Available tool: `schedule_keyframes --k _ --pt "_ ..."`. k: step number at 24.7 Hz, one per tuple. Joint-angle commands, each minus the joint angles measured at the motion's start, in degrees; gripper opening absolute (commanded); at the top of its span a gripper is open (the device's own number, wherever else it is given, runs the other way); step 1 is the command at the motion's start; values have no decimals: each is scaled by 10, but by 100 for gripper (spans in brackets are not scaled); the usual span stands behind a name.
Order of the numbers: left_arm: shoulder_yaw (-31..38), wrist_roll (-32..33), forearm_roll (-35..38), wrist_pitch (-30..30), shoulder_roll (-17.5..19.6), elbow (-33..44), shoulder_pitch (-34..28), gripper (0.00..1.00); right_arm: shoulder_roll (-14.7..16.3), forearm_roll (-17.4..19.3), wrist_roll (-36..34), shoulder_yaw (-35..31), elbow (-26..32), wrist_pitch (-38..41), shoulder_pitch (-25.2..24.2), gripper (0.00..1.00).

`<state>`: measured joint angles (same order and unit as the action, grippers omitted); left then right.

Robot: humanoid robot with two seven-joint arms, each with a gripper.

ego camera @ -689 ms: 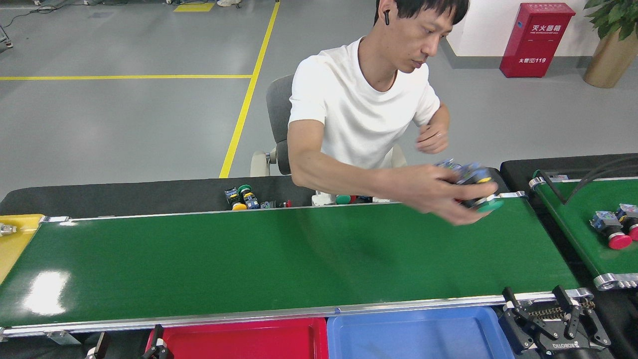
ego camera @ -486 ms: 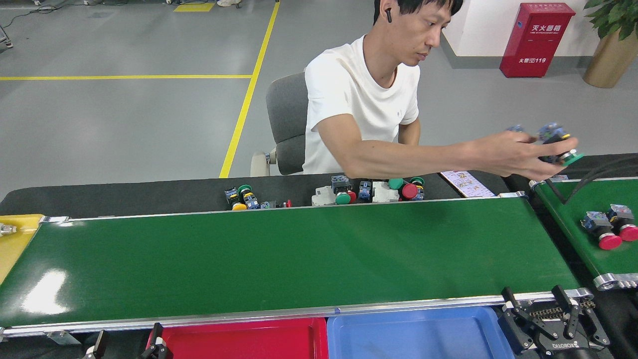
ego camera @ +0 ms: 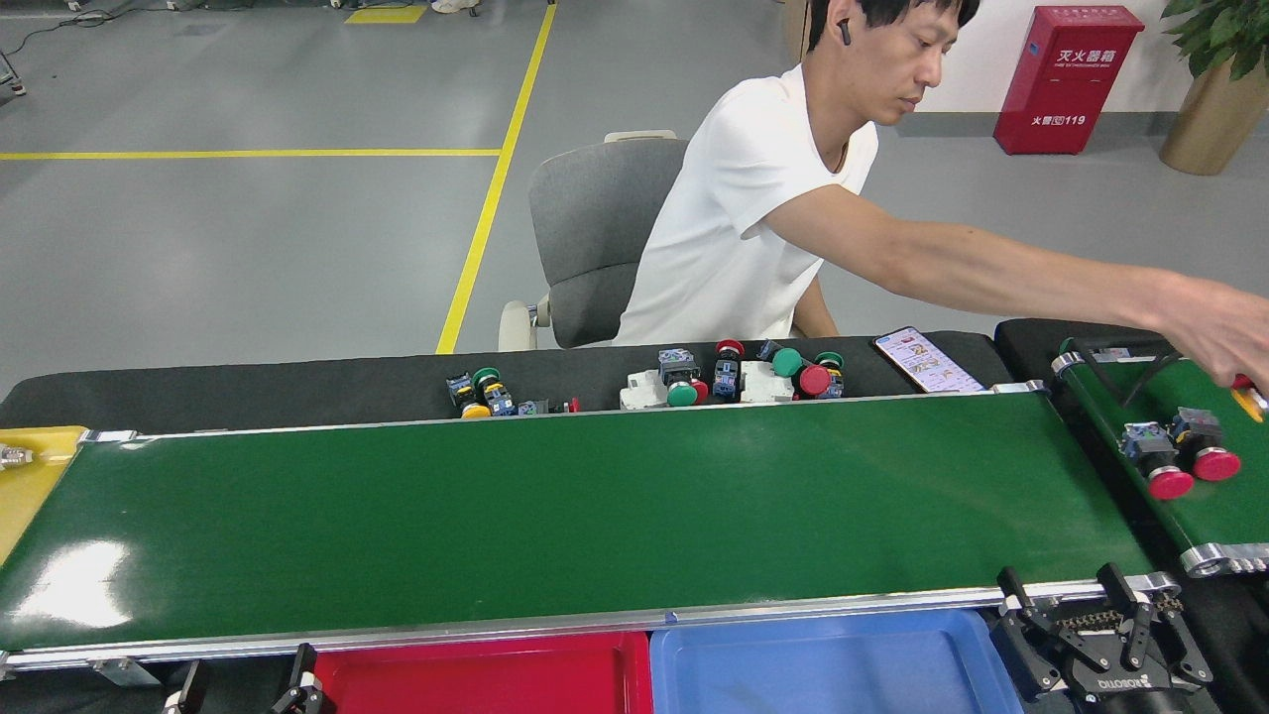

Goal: Pick switch part from conveyor to tray

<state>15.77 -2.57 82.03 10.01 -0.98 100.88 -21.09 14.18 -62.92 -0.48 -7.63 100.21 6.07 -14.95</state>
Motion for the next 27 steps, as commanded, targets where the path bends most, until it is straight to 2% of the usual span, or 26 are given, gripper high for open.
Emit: schedule_keyframes --k 1,10,13,17,22,26,27 --pt "3 1 -2 2 4 6 2 100 1 2 -6 -5 3 8 5 99" --pt "2 -10 8 3 6 8 4 100 2 1 1 -3 -14 13 21 99" --pt "5 -10 7 3 6 8 5 100 0 -6 26 6 -51 -4 69 98" --pt "4 -10 6 10 8 8 6 100 -14 -26 68 53 -138 -62 144 98" --pt "6 -10 5 39 12 8 10 100 -22 -28 68 100 -243 -123 239 98" --pt "6 -10 5 39 12 8 11 100 -26 -28 67 133 -299 -148 287 98" --pt "6 -10 5 38 12 8 11 100 -25 -28 67 146 -311 -149 299 86"
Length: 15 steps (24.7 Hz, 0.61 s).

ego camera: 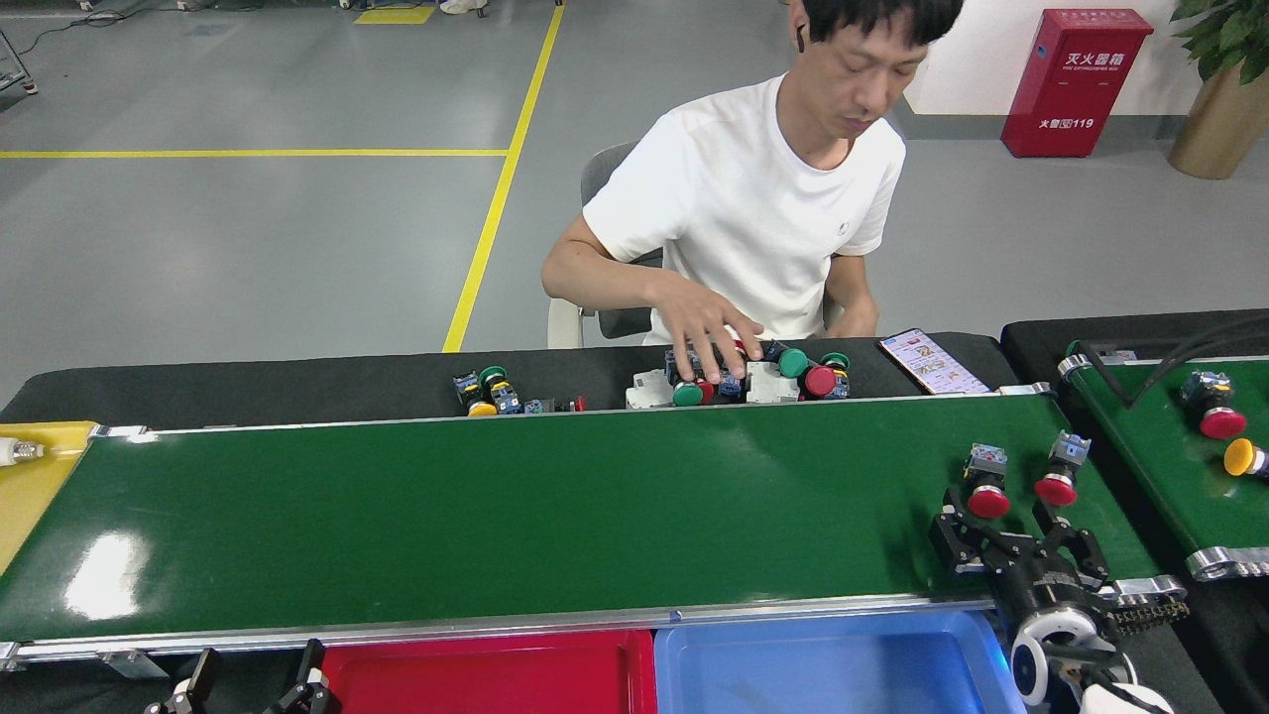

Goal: Pick switch part from conveyor to tray

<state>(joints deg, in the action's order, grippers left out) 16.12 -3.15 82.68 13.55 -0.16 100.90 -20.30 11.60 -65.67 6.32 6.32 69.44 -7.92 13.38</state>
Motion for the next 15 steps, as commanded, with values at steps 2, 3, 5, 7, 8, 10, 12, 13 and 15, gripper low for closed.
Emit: schedule_keyframes --k 2,3,5,7,8,10,12,13,15 --pt "2 -5 1 -6 1 7 10 100 4 -1 -1 33 -21 -6 35 42" --pt "2 -4 2 -12 0 7 12 100 6 0 -1 43 -27 -3 44 31" --pt "1 -4 3 -33 -5 6 14 100 6 3 -1 47 -28 -3 52 25" --pt "-6 -4 4 -56 -5 7 14 100 5 5 1 48 -27 -1 53 18" --pt "-6 -4 4 -62 -5 7 14 100 5 5 2 48 -26 4 53 16" --pt "-6 -4 4 -62 -5 6 14 100 2 5 2 48 -20 26 51 15" --pt "-6 -4 4 -59 -5 5 14 100 1 5 2 48 -7 41 48 10" --pt "-6 -4 3 -57 -4 6 13 100 1 6 2 48 1 47 46 10" --pt "-6 -4 0 -45 4 7 7 100 1 7 3 48 33 61 35 10"
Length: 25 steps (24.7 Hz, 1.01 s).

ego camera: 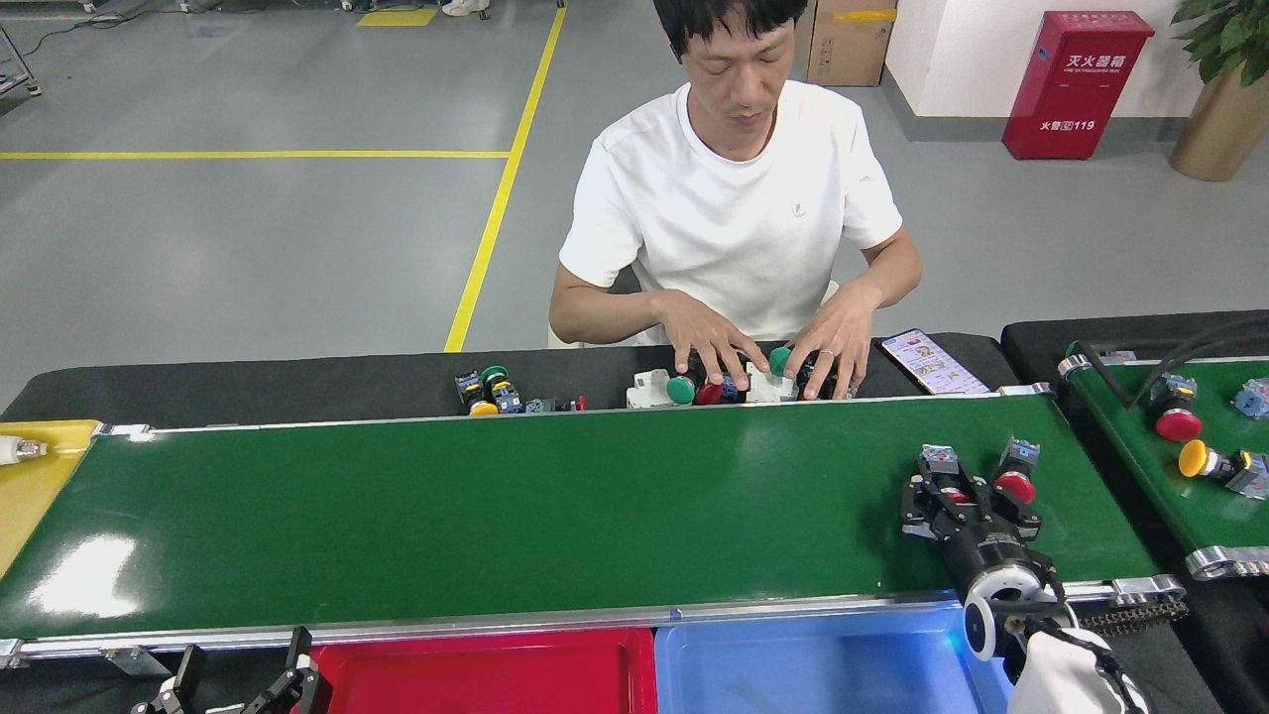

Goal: Pick switch part from conveyor to tray

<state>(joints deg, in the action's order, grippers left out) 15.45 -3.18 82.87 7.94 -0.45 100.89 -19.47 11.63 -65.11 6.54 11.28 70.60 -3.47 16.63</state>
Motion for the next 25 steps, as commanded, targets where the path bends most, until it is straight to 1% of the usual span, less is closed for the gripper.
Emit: schedule_keyframes --k 1,2,4,6,7,9,10,11,12,13,15,16,17,18,19,20,25 --pt "1 -4 -2 26 6 7 -1 100 1 3 1 -3 48 29 -14 10" --pt "1 -4 -1 35 6 7 -1 100 2 7 2 -2 70 41 -28 11" --pt "0 -4 0 45 5 7 -2 100 2 16 10 -2 139 96 -78 11" --pt "-2 -4 2 46 5 7 -2 100 -1 22 17 -2 205 183 -127 12" --pt "-2 -4 2 46 5 6 -2 100 -9 30 18 0 225 229 -145 12" --pt "-4 -4 2 47 6 6 -2 100 -46 35 19 7 238 321 -169 13" --pt "-4 -4 2 47 5 5 -2 100 -64 35 22 9 238 358 -173 13" --pt "-4 -4 2 46 5 5 -1 100 -78 31 27 19 235 380 -174 15" --pt "-4 -4 2 46 4 5 -1 100 -87 22 33 44 234 384 -175 15" --pt "-4 -4 2 46 4 6 -1 100 -89 14 35 66 233 383 -174 17" --pt "-4 -4 2 44 2 5 1 100 -103 1 35 109 219 378 -171 26" --pt "-3 -4 2 42 1 6 1 100 -117 -5 35 124 212 373 -170 33" --pt "-2 -4 3 41 1 6 2 100 -133 -12 36 139 205 364 -169 50" --pt "-2 -3 3 41 0 6 1 100 -149 -19 35 148 198 354 -170 90" --pt "-2 -3 3 41 -1 7 1 100 -157 -26 36 151 197 342 -172 98" --pt "-2 -4 3 41 -1 6 1 100 -158 -28 36 153 195 335 -172 99" --pt "-2 -3 3 41 -1 6 -1 100 -154 -29 37 151 186 329 -156 99"
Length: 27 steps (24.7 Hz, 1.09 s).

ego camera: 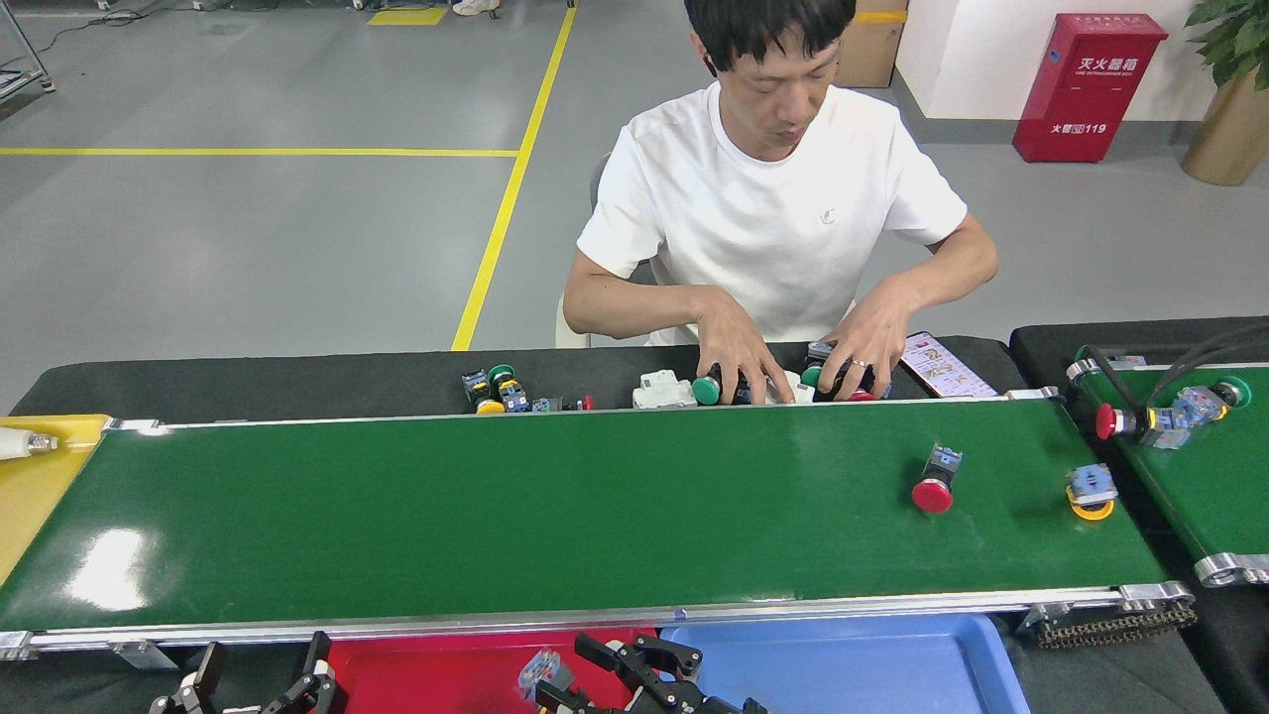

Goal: Pick switch part from conveyor to tray

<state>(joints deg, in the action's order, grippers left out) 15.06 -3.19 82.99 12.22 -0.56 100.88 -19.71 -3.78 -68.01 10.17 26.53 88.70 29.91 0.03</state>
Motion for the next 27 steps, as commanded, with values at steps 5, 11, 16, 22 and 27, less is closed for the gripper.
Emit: schedule_keyframes --k 5,11,16,22,27 --pt "8 -3 1 -3 0 7 -1 100 -1 0 0 -64 11 -129 49 98" --pt "8 -3 1 -3 -1 7 -1 100 81 0 -10 -156 43 -295 47 98" --pt "8 -4 1 -2 0 7 -4 100 155 1 -103 -226 114 -292 -65 99" --pt "16 -4 0 -2 -1 8 -8 100 185 1 -120 -254 127 -288 -130 99" --pt "15 -4 0 -2 -1 8 -8 100 151 -2 -117 -253 125 -296 -129 99"
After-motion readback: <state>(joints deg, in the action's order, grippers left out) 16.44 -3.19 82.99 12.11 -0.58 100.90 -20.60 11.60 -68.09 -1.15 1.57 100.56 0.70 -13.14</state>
